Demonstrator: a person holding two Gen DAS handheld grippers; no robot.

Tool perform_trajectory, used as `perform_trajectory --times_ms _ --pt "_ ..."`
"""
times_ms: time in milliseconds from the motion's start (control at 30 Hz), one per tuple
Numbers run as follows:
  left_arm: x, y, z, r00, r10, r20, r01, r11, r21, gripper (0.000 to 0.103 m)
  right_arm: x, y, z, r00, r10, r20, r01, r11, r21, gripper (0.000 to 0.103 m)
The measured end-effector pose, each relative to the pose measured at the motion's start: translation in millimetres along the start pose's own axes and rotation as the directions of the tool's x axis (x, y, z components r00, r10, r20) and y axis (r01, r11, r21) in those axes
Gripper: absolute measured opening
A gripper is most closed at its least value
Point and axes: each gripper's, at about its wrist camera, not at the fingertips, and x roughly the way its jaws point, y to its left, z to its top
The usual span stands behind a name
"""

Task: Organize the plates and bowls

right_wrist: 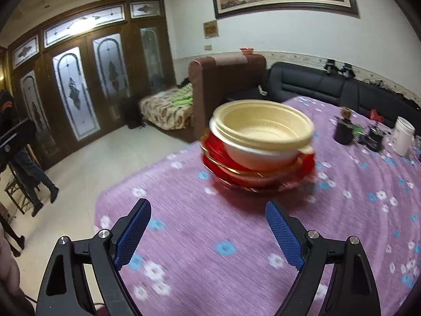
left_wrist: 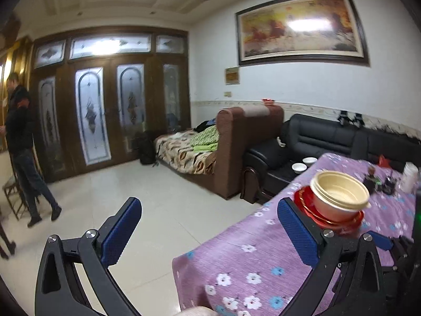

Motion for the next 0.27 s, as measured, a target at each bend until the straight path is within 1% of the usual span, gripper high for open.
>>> perform_trajectory --times_ms 100,200,267 --pt "9.5 9.1 2.7 0.999 -0.018 -0.039 0.017 0.999 -0.038 0.103 1.3 14.4 3.2 0.999 0.036 0.012 -0.035 0.999 -0.02 0.092" --pt "15.4 6.1 0.5 0.998 -0.014 -0.067 0.012 0.999 -0.04 0.103 1.3 26.0 -1.4 0.999 0.054 0.009 -0.053 0.997 -0.062 0.092" --pt "17.8 0.5 -3.8 0.995 -0.04 -0.094 0.037 0.999 -0.034 0.103 1.4 28.4 -4.7 0.999 0.052 0.01 -0.051 0.995 -0.084 0.092"
